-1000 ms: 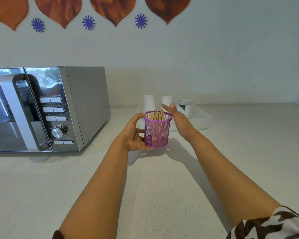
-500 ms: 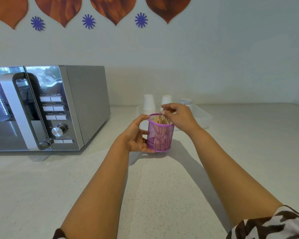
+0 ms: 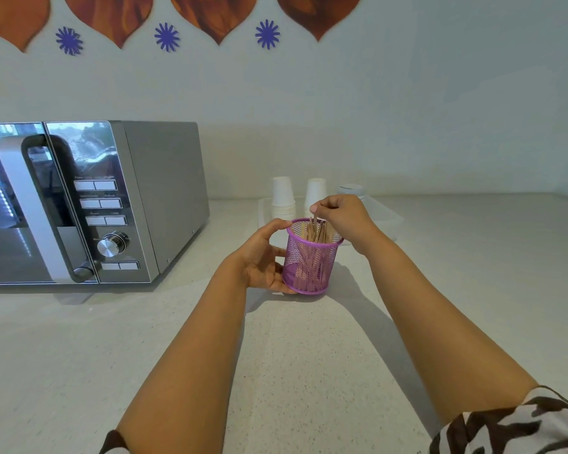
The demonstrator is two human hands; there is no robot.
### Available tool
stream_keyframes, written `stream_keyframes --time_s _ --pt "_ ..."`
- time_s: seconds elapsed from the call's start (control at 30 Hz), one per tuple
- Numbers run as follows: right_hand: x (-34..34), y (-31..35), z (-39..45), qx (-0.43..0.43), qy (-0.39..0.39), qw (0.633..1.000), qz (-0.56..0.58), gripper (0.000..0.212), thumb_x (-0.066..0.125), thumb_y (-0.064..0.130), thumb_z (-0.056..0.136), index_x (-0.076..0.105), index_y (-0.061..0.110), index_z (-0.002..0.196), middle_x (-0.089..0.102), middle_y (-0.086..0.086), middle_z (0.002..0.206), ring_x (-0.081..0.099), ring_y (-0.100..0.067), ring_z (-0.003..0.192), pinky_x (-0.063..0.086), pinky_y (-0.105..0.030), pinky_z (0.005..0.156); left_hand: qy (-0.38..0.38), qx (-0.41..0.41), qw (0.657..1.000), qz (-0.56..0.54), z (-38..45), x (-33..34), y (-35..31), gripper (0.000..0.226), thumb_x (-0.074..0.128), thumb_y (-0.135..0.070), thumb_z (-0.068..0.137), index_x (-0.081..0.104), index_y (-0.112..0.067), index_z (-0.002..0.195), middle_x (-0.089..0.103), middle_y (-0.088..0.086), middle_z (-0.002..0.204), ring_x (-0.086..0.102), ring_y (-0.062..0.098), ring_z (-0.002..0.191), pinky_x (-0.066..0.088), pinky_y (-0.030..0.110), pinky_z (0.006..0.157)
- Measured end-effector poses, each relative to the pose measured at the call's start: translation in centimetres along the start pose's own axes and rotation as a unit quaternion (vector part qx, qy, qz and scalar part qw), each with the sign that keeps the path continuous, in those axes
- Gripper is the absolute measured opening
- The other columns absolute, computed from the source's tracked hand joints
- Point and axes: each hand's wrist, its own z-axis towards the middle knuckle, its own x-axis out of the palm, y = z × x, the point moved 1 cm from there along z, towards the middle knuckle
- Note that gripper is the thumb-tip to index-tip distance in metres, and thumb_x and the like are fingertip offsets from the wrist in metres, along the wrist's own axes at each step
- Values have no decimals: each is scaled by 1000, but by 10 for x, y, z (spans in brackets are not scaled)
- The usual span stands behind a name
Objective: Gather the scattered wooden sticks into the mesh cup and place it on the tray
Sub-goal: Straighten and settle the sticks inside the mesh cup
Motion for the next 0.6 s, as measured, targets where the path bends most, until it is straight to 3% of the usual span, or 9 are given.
stream_keyframes --time_s 0.17,0.23,0.33,0.43,0.6 --pt "4 -2 -1 25 24 998 -57 13 64 15 84 75 11 90 64 6 72 55 -4 65 41 -18 53 12 -2 1000 -2 -2 2 2 79 66 -54 63 46 -7 123 55 23 124 61 42 104 52 53 86" --pt "4 -2 -1 20 30 997 -66 15 64 16 85 75 12 94 64 6 78 53 -1 67 40 -18 53 11 -5 1000 -13 -1 1 4 83 66 -54 63 43 -7 128 55 23 123 61 42 104 52 53 86" --pt "0 2 0 11 27 999 -19 23 58 19 91 69 13 110 64 3 98 56 -8 86 42 -18 60 8 -2 1000 -29 -1 -1 5 85 63 -56 68 40 -7 133 54 22 125 59 42 107 52 52 87" --pt "-5 7 1 -19 9 1000 -11 26 54 18 93 68 12 114 66 0 110 56 -11 98 44 -23 80 6 0 999 -37 -2 -1 4 84 61 -58 69 40 -8 134 52 22 129 57 43 110 51 53 88" --pt "3 10 -3 -41 56 993 -97 19 76 29 75 74 22 93 64 15 73 57 3 66 41 -13 55 11 0 999 -34 -3 -1 4 85 62 -57 69 39 -7 134 53 23 128 59 43 106 52 54 85"
